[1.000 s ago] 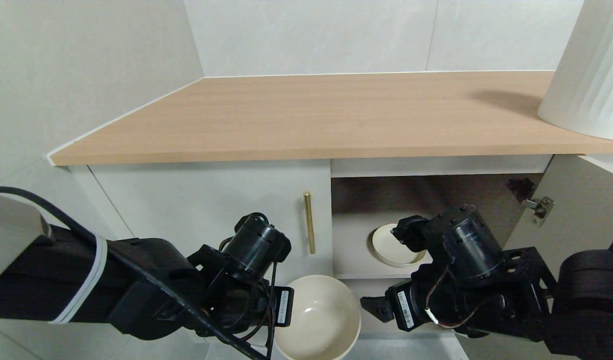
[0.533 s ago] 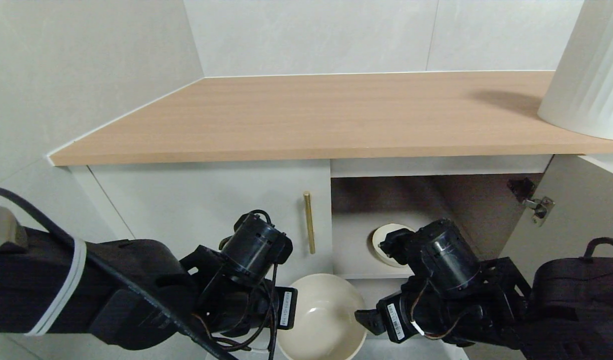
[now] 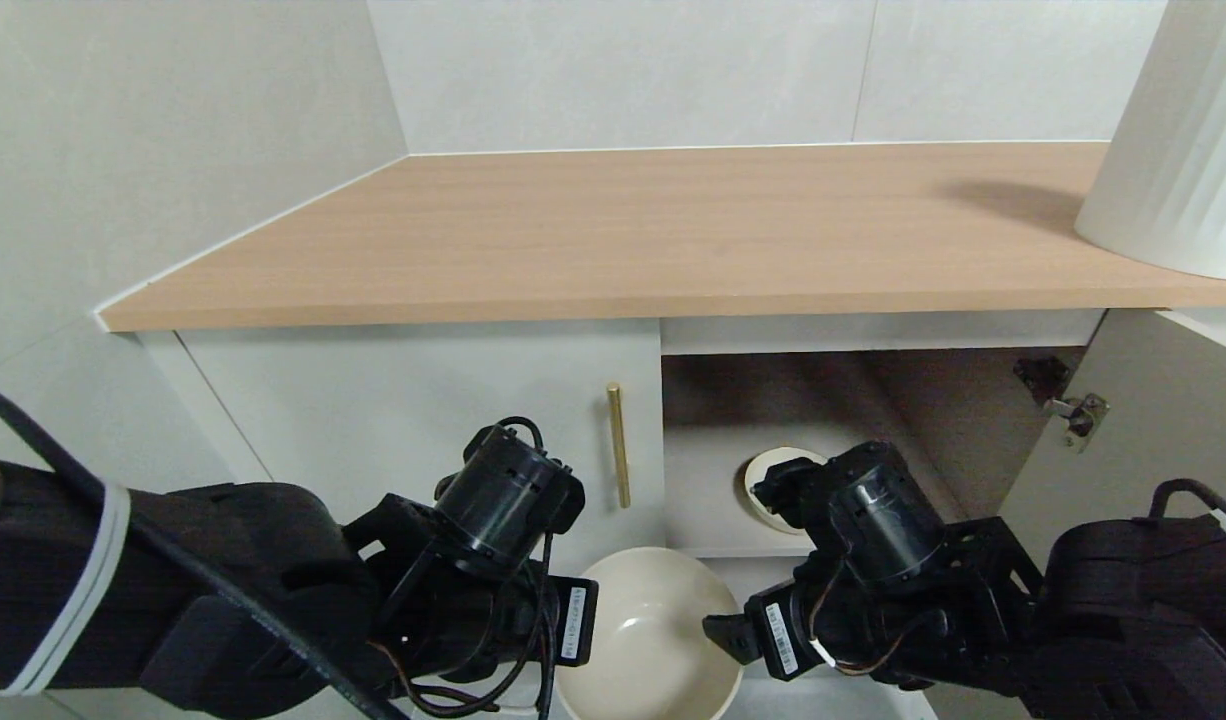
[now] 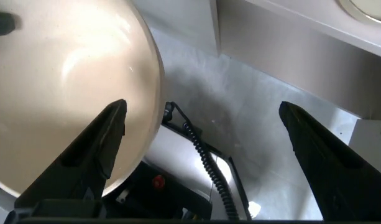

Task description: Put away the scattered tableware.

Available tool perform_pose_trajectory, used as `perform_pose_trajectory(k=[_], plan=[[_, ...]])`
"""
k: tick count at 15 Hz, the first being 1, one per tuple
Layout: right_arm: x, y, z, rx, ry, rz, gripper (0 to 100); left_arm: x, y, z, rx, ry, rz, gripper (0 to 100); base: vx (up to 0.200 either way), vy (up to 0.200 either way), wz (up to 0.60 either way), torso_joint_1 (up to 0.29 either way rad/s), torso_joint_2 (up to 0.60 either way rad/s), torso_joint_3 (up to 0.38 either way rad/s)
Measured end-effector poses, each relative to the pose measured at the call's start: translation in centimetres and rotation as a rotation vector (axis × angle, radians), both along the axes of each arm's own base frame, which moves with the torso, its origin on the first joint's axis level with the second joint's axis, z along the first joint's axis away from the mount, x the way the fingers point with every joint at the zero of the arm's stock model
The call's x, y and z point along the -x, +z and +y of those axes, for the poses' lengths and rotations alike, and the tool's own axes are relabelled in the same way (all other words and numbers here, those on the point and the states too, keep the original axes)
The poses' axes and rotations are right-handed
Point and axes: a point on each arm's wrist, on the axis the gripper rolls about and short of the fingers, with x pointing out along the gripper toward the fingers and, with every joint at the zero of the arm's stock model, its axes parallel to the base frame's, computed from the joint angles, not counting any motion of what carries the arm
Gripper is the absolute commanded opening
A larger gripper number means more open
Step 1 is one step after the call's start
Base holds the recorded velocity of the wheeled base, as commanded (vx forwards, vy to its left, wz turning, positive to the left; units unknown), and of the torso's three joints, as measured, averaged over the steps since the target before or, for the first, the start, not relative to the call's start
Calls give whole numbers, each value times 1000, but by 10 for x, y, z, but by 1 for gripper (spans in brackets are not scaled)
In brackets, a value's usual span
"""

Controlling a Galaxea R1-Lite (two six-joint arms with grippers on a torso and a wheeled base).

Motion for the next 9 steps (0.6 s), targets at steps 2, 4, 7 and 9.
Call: perform_pose_trajectory(k=[2,4,7,9], plan=[[0,0,0,-2,-3,1,0,0,0,0,1,-2,-1,0,0,0,0,0,0,0],[0,0,1,-7,2,1,0,1,1,-1,6,-5,-3,0,0,0,0,0,0,0],[-1,0,0,-9,-2,0,0,0,1,-1,8,-4,-5,0,0,0,0,0,0,0],[-1,0,0,-6,-2,1,0,0,1,-1,4,-3,-4,0,0,0,0,0,0,0]])
